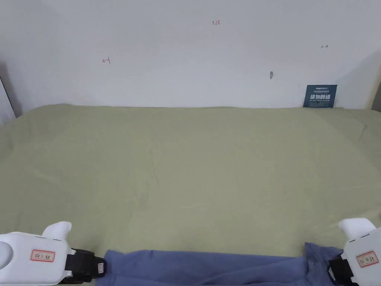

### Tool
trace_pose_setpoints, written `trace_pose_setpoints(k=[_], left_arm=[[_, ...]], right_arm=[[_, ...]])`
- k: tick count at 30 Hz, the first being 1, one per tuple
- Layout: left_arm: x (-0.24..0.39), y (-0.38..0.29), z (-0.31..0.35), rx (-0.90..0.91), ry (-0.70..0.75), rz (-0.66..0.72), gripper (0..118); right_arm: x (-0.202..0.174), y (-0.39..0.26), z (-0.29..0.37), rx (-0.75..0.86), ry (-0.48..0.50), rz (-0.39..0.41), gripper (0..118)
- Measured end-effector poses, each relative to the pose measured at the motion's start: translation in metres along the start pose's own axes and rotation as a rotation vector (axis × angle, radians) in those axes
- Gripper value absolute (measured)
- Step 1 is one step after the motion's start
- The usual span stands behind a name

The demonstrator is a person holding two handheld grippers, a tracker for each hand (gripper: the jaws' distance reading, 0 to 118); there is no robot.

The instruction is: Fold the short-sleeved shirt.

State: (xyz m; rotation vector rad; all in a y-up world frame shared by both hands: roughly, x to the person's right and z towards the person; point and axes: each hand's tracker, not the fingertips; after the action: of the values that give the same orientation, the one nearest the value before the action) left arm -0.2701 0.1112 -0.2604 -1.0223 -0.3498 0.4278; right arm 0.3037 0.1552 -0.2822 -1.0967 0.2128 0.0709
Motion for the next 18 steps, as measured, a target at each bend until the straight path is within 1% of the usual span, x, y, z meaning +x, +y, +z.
trace_pose_setpoints(k=[1,2,4,5,6,7,8,9,10,11,13,14,15,16,17,18], left_arm=[[-0.002,-0.004,0.0,0.018,-0.009,0.017,109],[-0.008,-0.006,-0.005,0.027,-0.027,0.015,111],[-0.016,-0.014,-0.007,0.079,-0.08,0.028,111],[-0.022,-0.018,-0.01,0.066,-0.147,0.07,111],[-0.026,-0.021,-0.017,0.036,-0.2,0.144,111],[-0.028,-0.023,-0.025,0.004,-0.228,0.193,111],[-0.03,-0.027,-0.035,-0.038,-0.239,0.223,110],[-0.032,-0.031,-0.043,-0.026,-0.226,0.2,111],[-0.028,-0.034,-0.04,0.021,-0.205,0.168,111],[-0.025,-0.035,-0.037,0.056,-0.227,0.17,111],[-0.024,-0.039,-0.035,0.069,-0.258,0.242,109],[-0.025,-0.04,-0.034,0.07,-0.274,0.256,107],[-0.025,-0.041,-0.033,0.069,-0.278,0.256,94],[-0.022,-0.042,-0.032,0.066,-0.278,0.255,65],[-0.028,-0.043,-0.034,0.06,-0.268,0.248,12],[-0.026,-0.044,-0.04,0.03,-0.215,0.237,7]], right_arm=[[0.001,0.0,0.001,0.0,0.005,-0.003,0],[0.001,0.0,0.003,0.002,0.011,-0.004,0],[0.003,-0.001,0.005,0.003,0.017,-0.002,0],[0.004,0.0,0.005,0.0,0.016,-0.003,0],[0.005,0.0,0.005,-0.004,0.012,-0.005,0],[0.005,0.0,0.005,-0.006,0.008,-0.006,0],[0.006,0.002,0.005,-0.009,0.005,-0.007,0],[0.006,0.002,0.004,-0.009,0.004,-0.008,0],[0.006,0.002,0.004,-0.006,0.007,-0.013,0],[0.005,0.002,0.004,-0.002,0.017,-0.019,0],[0.003,0.001,0.003,0.0,0.041,-0.028,0],[0.001,0.001,0.001,-0.005,0.056,-0.026,0],[-0.002,0.001,-0.002,-0.008,0.066,-0.018,0],[-0.004,0.0,-0.004,-0.011,0.072,-0.012,0],[-0.007,0.0,-0.006,-0.013,0.077,-0.008,0],[-0.008,-0.001,-0.007,-0.013,0.08,-0.009,0]])
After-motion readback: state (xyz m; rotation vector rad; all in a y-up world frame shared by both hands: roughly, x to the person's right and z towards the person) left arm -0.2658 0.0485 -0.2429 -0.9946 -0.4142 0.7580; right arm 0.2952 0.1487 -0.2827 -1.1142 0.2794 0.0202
